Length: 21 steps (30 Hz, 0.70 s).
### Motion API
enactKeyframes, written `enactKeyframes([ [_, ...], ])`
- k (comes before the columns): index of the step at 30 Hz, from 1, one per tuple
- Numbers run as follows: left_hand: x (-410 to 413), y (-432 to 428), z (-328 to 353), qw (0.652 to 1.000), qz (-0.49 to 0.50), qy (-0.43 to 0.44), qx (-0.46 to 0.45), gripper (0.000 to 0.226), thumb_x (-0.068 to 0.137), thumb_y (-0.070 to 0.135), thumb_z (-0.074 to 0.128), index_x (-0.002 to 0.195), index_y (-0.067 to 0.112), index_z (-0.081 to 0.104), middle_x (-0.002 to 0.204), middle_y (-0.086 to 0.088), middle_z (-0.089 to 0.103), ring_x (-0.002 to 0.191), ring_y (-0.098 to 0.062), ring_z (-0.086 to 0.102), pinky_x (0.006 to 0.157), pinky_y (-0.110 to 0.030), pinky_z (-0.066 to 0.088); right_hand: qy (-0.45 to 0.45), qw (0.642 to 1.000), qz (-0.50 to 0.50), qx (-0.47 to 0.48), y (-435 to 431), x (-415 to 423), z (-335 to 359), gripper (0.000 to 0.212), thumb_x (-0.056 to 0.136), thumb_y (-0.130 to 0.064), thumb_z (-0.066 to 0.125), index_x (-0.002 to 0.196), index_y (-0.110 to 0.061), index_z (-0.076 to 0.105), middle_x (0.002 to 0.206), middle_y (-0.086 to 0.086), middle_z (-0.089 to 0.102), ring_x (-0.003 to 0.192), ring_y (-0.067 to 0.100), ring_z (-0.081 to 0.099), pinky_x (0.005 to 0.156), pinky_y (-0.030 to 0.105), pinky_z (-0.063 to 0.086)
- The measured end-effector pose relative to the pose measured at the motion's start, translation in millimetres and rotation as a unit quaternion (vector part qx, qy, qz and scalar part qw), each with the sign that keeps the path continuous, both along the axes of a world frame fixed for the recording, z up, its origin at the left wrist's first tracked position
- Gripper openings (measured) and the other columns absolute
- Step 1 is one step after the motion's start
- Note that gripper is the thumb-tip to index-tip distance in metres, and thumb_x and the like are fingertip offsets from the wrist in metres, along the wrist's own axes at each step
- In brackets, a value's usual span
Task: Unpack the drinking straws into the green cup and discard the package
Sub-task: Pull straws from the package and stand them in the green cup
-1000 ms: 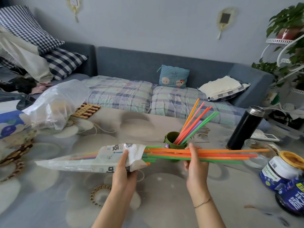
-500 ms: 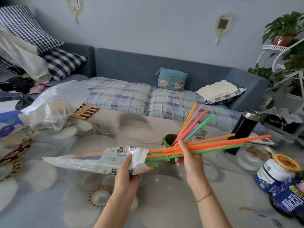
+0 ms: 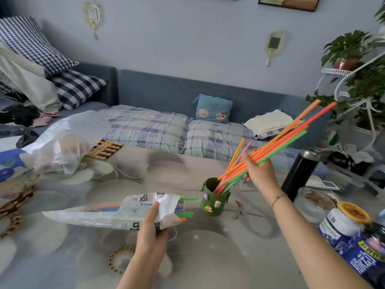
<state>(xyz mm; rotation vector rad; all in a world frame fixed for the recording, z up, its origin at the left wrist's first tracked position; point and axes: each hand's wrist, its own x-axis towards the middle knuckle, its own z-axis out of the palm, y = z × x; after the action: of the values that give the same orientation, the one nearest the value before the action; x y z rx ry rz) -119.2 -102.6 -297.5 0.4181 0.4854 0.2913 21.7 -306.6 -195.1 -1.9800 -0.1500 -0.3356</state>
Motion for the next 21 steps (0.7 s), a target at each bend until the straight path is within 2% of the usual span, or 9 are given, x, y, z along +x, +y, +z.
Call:
enactKeyframes([
  [3, 1.1, -0.7, -3.1, 1.000, -0.008, 0.000, 0.000, 0.028, 0.095, 0.014, 0.056, 0.123, 0.011, 0.054, 0.109, -0.012, 0.067, 0.094, -0.028, 0.065, 0.067, -0.052, 0.056, 0.046, 0.995, 0.003, -0.083, 9.3, 13.1, -18.7, 0.038, 0.090, -0.035, 0.055, 0.078, -0.001, 0.066, 0.060, 0.009, 0.064, 0.050, 0.020, 0.062, 0.050, 0.030, 0.053],
  [6, 2.8, 0.1, -4.8, 1.000, -0.008, -0.001, 0.006, 0.037, 0.095, 0.014, 0.056, 0.131, 0.012, 0.050, 0.112, -0.013, 0.066, 0.096, -0.030, 0.065, 0.071, -0.054, 0.056, 0.106, 0.985, 0.028, -0.131, 16.9, 19.1, -30.5, 0.031, 0.089, -0.031, 0.059, 0.085, -0.001, 0.067, 0.055, 0.003, 0.060, 0.041, 0.008, 0.057, 0.039, 0.018, 0.046],
  [8, 4.6, 1.0, -5.7, 1.000, -0.003, 0.004, 0.008, 0.041, 0.095, 0.014, 0.056, 0.135, 0.012, 0.048, 0.117, -0.014, 0.066, 0.101, -0.031, 0.064, 0.077, -0.055, 0.056, 0.120, 0.984, 0.035, -0.130, 20.2, 18.1, -30.5, 0.026, 0.087, -0.030, 0.061, 0.081, -0.005, 0.064, 0.055, 0.002, 0.058, 0.035, 0.004, 0.054, 0.035, 0.013, 0.040],
  [11, 5.4, 1.2, -6.4, 1.000, -0.006, -0.001, 0.016, 0.043, 0.094, 0.015, 0.056, 0.136, 0.010, 0.048, 0.125, -0.016, 0.063, 0.112, -0.034, 0.062, 0.087, -0.057, 0.053, 0.098, 0.991, 0.002, -0.094, 21.6, 18.4, -27.7, 0.026, 0.086, -0.030, 0.064, 0.069, -0.011, 0.055, 0.054, 0.001, 0.054, 0.042, 0.009, 0.052, 0.038, 0.017, 0.040],
  [13, 5.6, 0.3, -7.0, 1.000, -0.001, -0.004, 0.013, 0.044, 0.094, 0.014, 0.056, 0.137, 0.011, 0.047, 0.122, -0.015, 0.064, 0.106, -0.032, 0.063, 0.100, -0.061, 0.044, 0.089, 0.992, -0.013, -0.092, 22.3, 18.7, -28.2, 0.025, 0.086, -0.028, 0.064, 0.071, -0.010, 0.056, 0.053, 0.001, 0.053, 0.043, 0.010, 0.051, 0.036, 0.017, 0.038],
  [15, 5.7, -1.0, -6.4, 1.000, 0.005, -0.002, 0.014, 0.047, 0.093, 0.013, 0.057, 0.139, 0.012, 0.046, 0.122, -0.015, 0.064, 0.102, -0.030, 0.064, 0.105, -0.061, 0.040, 0.100, 0.989, -0.010, -0.105, 23.5, 18.7, -30.5, 0.024, 0.086, -0.027, 0.064, 0.078, -0.005, 0.060, 0.054, 0.002, 0.055, 0.035, 0.006, 0.052, 0.031, 0.011, 0.035],
  [17, 5.6, -2.0, -5.7, 1.000, 0.005, 0.006, 0.012, 0.049, 0.093, 0.013, 0.058, 0.141, 0.012, 0.045, 0.129, -0.016, 0.062, 0.103, -0.031, 0.064, 0.101, -0.060, 0.044, 0.101, 0.990, -0.001, -0.102, 23.6, 19.6, -34.1, 0.027, 0.085, -0.026, 0.065, 0.085, 0.001, 0.064, 0.056, 0.004, 0.059, 0.030, 0.002, 0.053, 0.031, 0.009, 0.036],
  [19, 5.3, -0.6, -5.2, 1.000, 0.006, 0.012, 0.012, 0.049, 0.093, 0.013, 0.058, 0.141, 0.012, 0.044, 0.131, -0.017, 0.062, 0.108, -0.031, 0.064, 0.089, -0.056, 0.053, 0.067, 0.995, -0.001, -0.072, 23.2, 19.4, -36.2, 0.029, 0.083, -0.028, 0.068, 0.087, 0.000, 0.064, 0.064, 0.009, 0.066, 0.034, 0.001, 0.056, 0.037, 0.011, 0.044],
  [21, 4.9, 1.1, -5.2, 1.000, 0.008, 0.012, 0.009, 0.050, 0.093, 0.013, 0.058, 0.141, 0.012, 0.044, 0.131, -0.016, 0.061, 0.115, -0.034, 0.062, 0.088, -0.058, 0.053, 0.020, 1.000, -0.022, -0.012, 21.8, 17.0, -38.3, 0.028, 0.079, -0.025, 0.072, 0.090, -0.006, 0.055, 0.078, 0.012, 0.070, 0.047, 0.010, 0.065, 0.048, 0.024, 0.055],
])
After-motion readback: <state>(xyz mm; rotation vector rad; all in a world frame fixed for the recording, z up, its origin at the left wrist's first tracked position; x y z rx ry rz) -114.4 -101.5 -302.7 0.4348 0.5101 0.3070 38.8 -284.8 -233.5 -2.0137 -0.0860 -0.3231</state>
